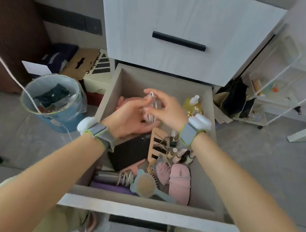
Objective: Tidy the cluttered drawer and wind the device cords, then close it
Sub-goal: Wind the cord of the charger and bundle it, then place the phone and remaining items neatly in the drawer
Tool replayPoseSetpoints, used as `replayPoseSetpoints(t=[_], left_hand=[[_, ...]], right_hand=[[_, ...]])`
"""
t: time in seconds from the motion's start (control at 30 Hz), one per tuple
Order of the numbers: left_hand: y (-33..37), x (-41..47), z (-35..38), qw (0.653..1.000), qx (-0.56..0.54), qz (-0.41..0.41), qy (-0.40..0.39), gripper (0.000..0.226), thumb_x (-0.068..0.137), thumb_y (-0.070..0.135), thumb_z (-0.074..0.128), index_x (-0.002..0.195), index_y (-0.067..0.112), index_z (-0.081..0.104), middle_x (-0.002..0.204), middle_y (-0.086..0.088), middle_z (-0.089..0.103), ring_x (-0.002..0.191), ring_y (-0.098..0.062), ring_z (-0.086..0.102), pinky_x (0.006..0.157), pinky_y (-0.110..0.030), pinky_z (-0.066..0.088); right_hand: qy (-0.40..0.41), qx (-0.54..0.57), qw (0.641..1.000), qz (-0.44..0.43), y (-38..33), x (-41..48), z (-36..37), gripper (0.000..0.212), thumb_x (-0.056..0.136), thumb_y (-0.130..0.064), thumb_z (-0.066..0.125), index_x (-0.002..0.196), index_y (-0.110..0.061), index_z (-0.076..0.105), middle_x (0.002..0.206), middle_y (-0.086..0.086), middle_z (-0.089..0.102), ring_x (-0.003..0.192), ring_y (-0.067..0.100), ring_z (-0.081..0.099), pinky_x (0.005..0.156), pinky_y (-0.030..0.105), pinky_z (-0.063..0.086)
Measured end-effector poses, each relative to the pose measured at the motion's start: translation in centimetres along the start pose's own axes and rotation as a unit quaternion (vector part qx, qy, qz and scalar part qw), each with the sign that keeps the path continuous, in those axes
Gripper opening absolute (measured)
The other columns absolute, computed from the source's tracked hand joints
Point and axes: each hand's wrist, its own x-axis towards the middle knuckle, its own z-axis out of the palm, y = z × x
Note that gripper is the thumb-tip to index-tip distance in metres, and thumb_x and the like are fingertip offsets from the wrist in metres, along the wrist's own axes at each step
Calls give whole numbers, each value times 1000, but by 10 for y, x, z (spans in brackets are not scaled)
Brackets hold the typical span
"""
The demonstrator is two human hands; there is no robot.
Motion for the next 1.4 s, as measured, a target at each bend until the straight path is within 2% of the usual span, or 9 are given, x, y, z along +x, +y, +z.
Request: replayPoseSetpoints(t=[0.1, 0.27, 0.37, 0.43, 0.6, 0.73, 1.07, 1.3, 1.4], left_hand=[[-5, 42, -23, 966, 198, 34, 162, 71, 68, 69, 61, 124, 26, 58, 132, -1, 55, 123, -18, 49, 97, -37, 45], [-35, 71, -58, 716, 670, 50, 187, 64, 82, 62, 46, 123, 13, 56, 128, -6, 54, 114, -24, 49, 105, -45, 34], [-51, 74, -67, 553, 819, 55, 142, 54, 91, 47, 45, 137, 20, 42, 146, -5, 35, 134, -26, 33, 108, -41, 27], [-56, 80, -71, 498, 853, 54, 146, 49, 92, 31, 48, 138, 20, 37, 146, -6, 33, 132, -26, 36, 104, -40, 34], [-51, 86, -73, 486, 862, 33, 141, 45, 93, 43, 48, 132, 22, 44, 137, -2, 41, 125, -26, 41, 100, -40, 39], [-45, 79, -66, 507, 847, 23, 158, 60, 92, 50, 48, 140, 18, 31, 138, -4, 44, 122, -25, 48, 95, -37, 44], [-35, 73, -55, 487, 862, -42, 135, 45, 94, 38, 43, 133, 15, 42, 132, -5, 50, 116, -25, 52, 91, -35, 42], [-28, 62, -49, 457, 883, -25, 106, 46, 94, 37, 38, 136, 19, 41, 145, -7, 34, 127, -26, 41, 98, -42, 35], [-28, 59, -42, 486, 867, -31, 105, 53, 93, 42, 33, 140, 16, 38, 149, -8, 31, 134, -25, 34, 106, -44, 27]], right_hand=[[2, -61, 997, 46, 28, 50, 0, 40, 81, -12, 68, 120, -17, 61, 112, -2, 64, 105, 10, 57, 87, 19, 38], [37, 3, 984, 176, 63, 91, 24, 9, 80, -18, 70, 85, -13, 65, 77, 4, 61, 66, 15, 55, 63, 23, 45], [-54, -170, 964, 199, 72, 101, 37, 29, 86, -19, 59, 63, -11, 43, 64, 3, 42, 67, 18, 41, 47, 16, 30], [-36, -229, 950, 210, 76, 103, 39, 32, 85, -23, 55, 59, -18, 36, 65, -2, 42, 65, 19, 41, 46, 22, 25], [-22, -334, 924, 183, 79, 106, 50, 13, 88, -26, 53, 86, -14, 49, 92, 6, 58, 82, 28, 56, 58, 24, 35], [6, -401, 899, 176, 77, 107, 65, 51, 83, -20, 61, 126, -5, 37, 111, 12, 64, 102, 34, 63, 68, 32, 38], [-64, -384, 908, 153, 87, 94, 65, 48, 91, -37, 47, 129, -9, 45, 141, 13, 21, 113, 32, 48, 83, 36, 41], [-102, -331, 925, 155, 93, 88, 39, 47, 92, -25, 54, 137, -13, 43, 127, 18, 45, 114, 35, 50, 94, 37, 43], [-103, -317, 933, 132, 91, 85, 37, 48, 93, -15, 50, 139, -23, 43, 128, 14, 46, 114, 34, 50, 94, 37, 43]])
